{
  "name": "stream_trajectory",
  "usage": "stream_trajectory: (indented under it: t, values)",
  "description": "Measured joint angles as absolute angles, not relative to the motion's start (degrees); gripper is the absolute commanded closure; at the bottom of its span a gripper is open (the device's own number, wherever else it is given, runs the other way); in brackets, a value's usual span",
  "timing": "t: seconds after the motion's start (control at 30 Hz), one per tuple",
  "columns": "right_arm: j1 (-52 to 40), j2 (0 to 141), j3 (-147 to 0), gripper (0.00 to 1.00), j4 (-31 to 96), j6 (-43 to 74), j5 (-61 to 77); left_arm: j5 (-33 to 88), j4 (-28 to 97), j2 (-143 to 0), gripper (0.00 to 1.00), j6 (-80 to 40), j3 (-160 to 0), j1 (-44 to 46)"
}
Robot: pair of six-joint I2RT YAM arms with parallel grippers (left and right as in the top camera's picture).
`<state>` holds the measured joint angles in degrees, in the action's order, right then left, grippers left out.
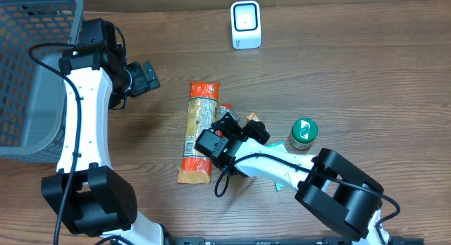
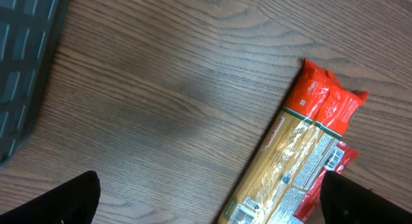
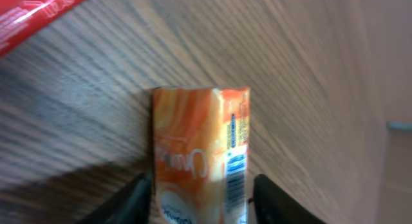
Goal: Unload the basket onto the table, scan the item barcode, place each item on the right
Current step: 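Carry the orange box left and set it upright beside the pasta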
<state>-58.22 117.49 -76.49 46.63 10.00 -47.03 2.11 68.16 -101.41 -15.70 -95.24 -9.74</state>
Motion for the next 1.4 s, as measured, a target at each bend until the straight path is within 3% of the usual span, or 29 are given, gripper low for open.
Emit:
stream_trajectory:
  t: [0.13, 0.2, 0.43, 0.63, 0.83, 0.93, 1.07, 1.4]
  values:
    - [-58.22, 116.36, -76.49, 0.26, 46.81, 9.98, -43.75, 2.11, 68.16, -101.41, 0.00, -15.70, -95.24, -9.74]
    - [-58.22, 114.65, -76.53, 0.23, 46.94, 10.13, -42.00, 2.11, 68.16, -101.41, 0.00, -15.70, -95.24, -9.74]
    - [-55.53, 108.05, -77.82, 0.21, 47.37, 9.52, -31.77, 2.11, 68.16, -101.41, 0.00, -15.70, -95.24, -9.74]
    - [-47.48, 107.72, -77.95, 0.21, 48.14, 7.70, -17.63, 2.11, 68.16, -101.41, 0.00, -15.70, -95.24, -9.74]
    - [-41.82, 107.72, -77.84, 0.21, 48.25, 7.46, -12.29, 2.11, 68.16, -101.41, 0.00, -15.70, -95.24, -9.74]
    - [-40.80, 107.72, -77.60, 0.22, 48.69, 7.44, -10.02, 2.11, 68.16, -101.41, 0.00, -15.70, -95.24, -9.74]
    - [-40.80, 107.72, -77.45, 0.36, 48.64, 7.44, -7.92, 2.11, 68.16, -101.41, 0.00, -15.70, -95.24, -9.74]
    - [-41.67, 107.72, -77.45, 0.46, 48.69, 7.25, -6.74, 2.11, 68.16, -101.41, 0.00, -15.70, -95.24, -9.74]
